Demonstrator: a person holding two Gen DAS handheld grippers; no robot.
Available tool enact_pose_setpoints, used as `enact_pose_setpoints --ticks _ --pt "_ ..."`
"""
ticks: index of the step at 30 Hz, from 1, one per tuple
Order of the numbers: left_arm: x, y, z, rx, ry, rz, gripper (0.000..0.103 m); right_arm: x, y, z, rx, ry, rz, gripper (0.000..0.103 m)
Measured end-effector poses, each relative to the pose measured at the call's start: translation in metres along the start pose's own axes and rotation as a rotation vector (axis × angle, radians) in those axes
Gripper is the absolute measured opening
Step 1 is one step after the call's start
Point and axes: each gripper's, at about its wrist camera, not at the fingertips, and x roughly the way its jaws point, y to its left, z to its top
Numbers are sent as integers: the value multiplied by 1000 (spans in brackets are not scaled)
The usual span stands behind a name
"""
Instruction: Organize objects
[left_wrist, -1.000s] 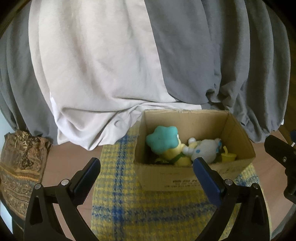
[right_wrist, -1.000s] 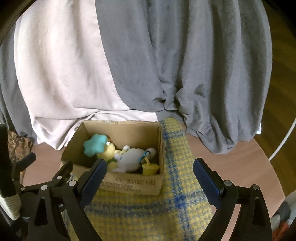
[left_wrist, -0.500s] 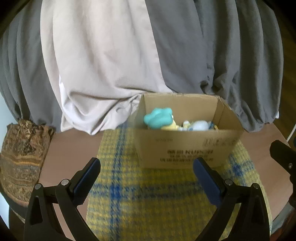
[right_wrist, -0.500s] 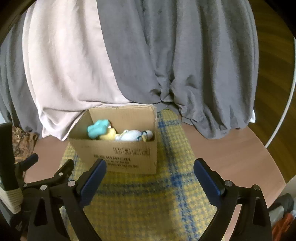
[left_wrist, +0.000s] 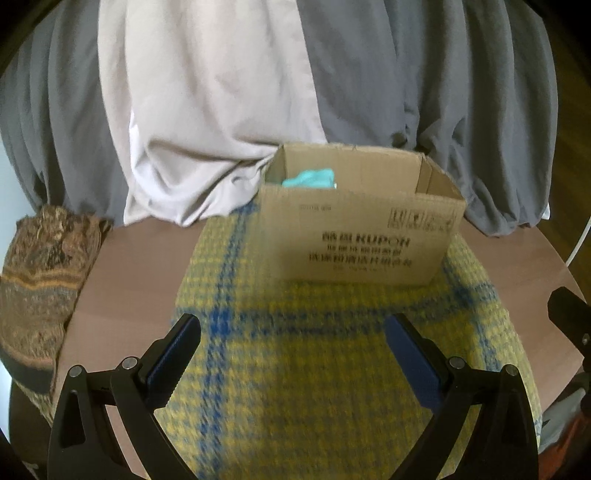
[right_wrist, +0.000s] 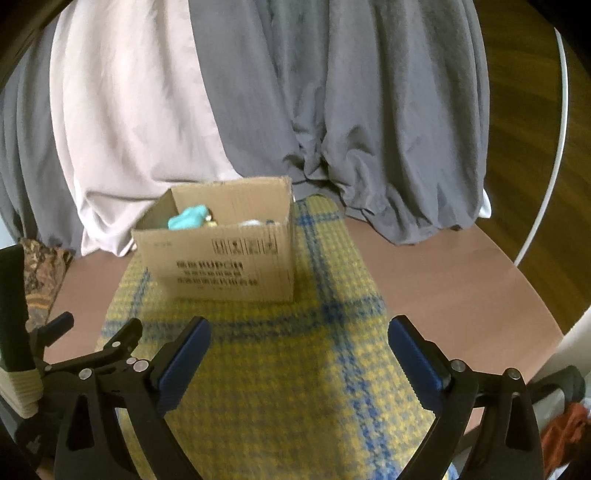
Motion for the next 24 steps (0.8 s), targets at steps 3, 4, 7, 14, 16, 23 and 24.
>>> enact_pose_setpoints --ticks 3,4,7,14,16,23,24 --pt "1 -1 -18 3 30 -2 102 -1 -2 -15 -9 20 1 97" --pt "1 -2 -24 8 38 0 102 -2 -3 -19 -10 25 -1 97" --pt "1 -2 -39 12 47 18 102 -4 -2 -31 -29 25 -5 97" --pt "-5 3 -65 -7 33 60 102 -9 -5 -48 -39 24 -8 97" --pt "-8 5 -70 -14 35 53 102 -9 -4 -52 -35 32 1 97" --pt "-13 5 -85 -20 42 43 102 -5 -4 -69 -27 66 22 97" --pt "-13 5 -87 -17 45 42 102 -4 -4 -71 -25 72 24 97"
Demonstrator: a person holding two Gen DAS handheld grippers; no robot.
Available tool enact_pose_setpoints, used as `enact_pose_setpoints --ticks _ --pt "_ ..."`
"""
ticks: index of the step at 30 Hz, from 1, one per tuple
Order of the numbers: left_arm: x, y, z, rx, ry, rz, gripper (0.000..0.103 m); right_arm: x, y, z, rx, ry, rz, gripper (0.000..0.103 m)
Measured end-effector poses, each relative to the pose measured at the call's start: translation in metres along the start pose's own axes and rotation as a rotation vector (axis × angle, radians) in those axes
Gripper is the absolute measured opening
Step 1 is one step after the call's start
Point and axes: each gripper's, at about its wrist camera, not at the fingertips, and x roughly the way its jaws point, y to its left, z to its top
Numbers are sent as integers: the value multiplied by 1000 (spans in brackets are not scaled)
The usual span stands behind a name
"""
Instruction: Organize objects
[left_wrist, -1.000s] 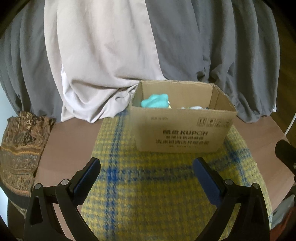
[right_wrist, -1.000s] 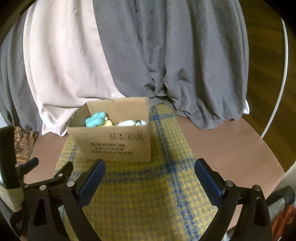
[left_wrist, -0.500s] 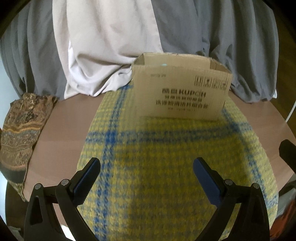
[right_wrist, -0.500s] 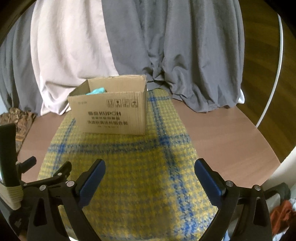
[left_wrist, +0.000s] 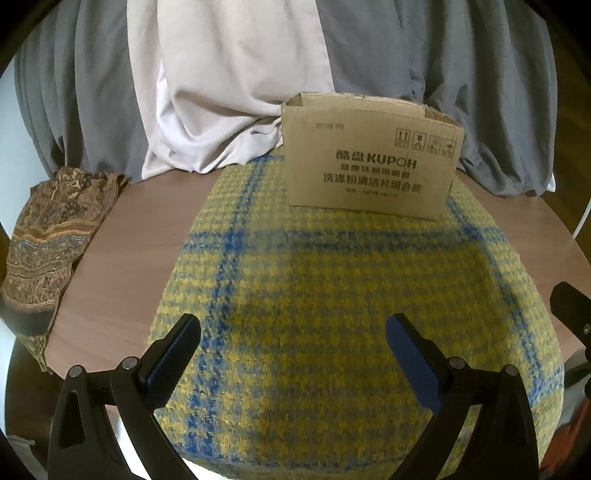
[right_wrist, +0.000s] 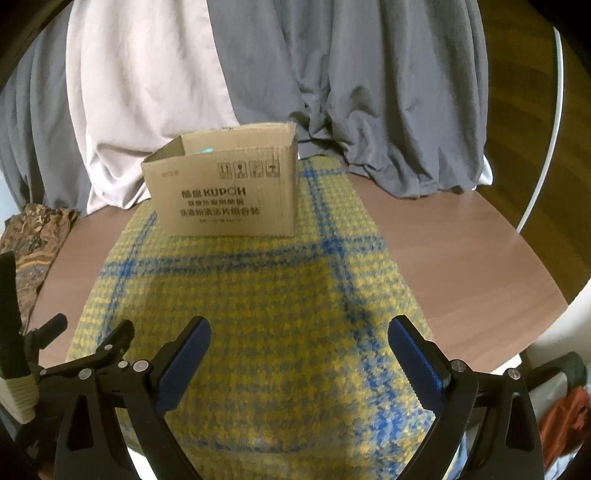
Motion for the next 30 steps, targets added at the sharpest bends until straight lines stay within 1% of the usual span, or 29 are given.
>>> enact_pose_setpoints --ticks 15,30 --pt "5 -1 -14 15 32 -11 102 5 -2 -12 4 30 10 97" --pt "3 -2 -12 19 26 -14 102 7 -5 -14 18 37 19 97"
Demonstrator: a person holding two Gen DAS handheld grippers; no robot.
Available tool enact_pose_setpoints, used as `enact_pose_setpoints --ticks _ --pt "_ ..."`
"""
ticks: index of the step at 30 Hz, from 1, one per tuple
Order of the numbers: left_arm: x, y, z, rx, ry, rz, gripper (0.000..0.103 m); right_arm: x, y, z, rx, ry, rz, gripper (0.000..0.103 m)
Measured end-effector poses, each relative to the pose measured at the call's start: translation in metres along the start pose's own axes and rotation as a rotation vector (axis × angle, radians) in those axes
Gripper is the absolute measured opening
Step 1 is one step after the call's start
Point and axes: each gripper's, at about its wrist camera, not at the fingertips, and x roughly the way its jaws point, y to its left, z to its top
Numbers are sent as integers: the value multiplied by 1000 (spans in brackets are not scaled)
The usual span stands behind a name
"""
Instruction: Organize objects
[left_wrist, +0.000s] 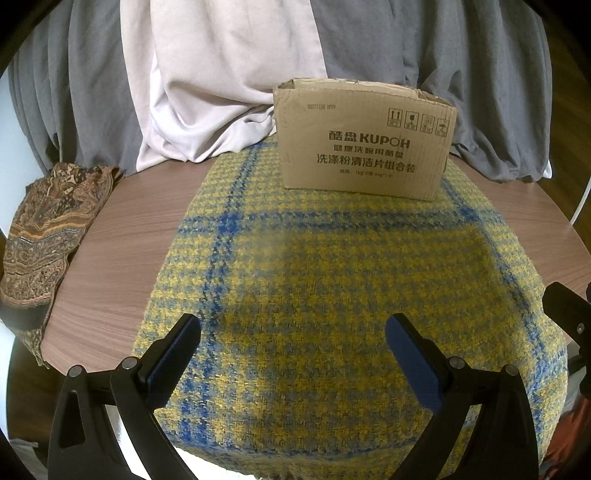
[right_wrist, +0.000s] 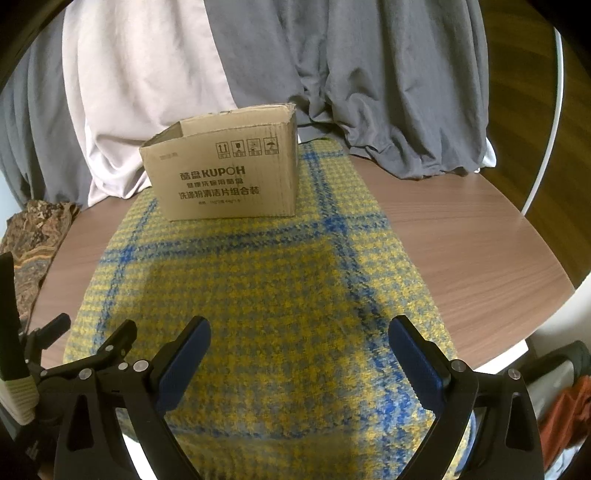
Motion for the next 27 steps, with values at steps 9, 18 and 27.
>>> enact_pose_setpoints --ticks 9,18,27 --pt "0 0 1 1 -1 -1 102 -1 0 0 1 -1 1 97" --pt "-4 0 1 11 -5 -13 102 -1 0 1 5 1 2 97" --pt "-5 2 1 4 -3 -10 102 -2 0 1 9 2 5 97"
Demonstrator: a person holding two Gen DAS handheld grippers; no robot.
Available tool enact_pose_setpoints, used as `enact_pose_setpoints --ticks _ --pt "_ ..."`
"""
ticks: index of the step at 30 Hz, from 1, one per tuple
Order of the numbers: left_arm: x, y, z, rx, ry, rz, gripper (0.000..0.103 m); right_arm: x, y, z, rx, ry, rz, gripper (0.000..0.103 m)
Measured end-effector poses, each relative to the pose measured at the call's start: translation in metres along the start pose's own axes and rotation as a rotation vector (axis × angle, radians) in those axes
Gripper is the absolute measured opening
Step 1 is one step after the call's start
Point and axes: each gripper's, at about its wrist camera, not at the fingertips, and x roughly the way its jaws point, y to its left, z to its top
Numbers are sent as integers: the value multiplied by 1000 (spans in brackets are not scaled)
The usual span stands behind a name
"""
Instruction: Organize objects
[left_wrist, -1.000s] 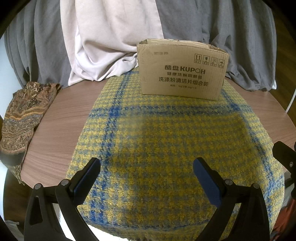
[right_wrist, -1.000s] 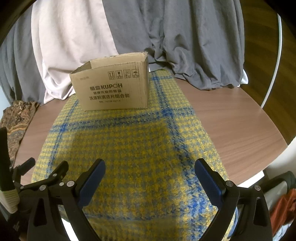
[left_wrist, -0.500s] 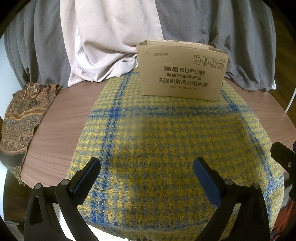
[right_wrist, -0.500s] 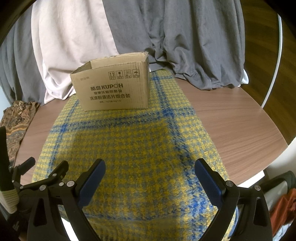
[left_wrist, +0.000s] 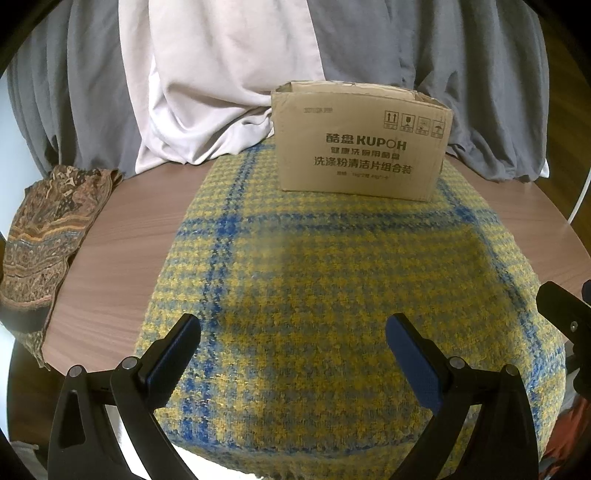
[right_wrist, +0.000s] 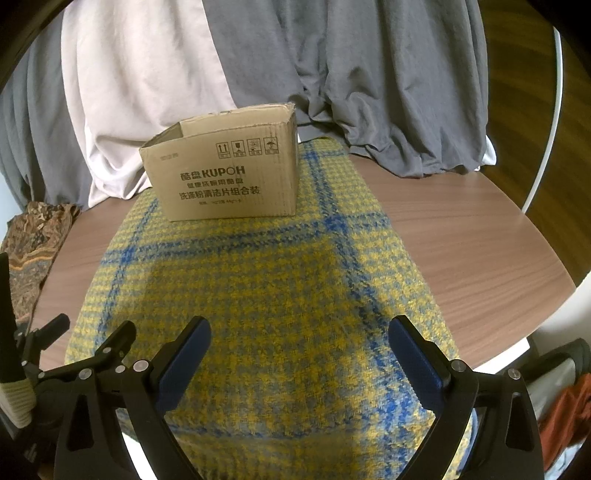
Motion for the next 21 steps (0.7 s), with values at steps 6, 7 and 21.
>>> enact_pose_setpoints --ticks 6,7,21 --pt "2 1 0 -10 15 -11 102 0 0 -1 4 -1 0 97" --pt "2 0 0 -8 15 -7 102 0 0 -1 3 -1 -3 97" --pt "4 -3 -1 -4 27 -7 102 2 -1 -1 16 5 -6 97"
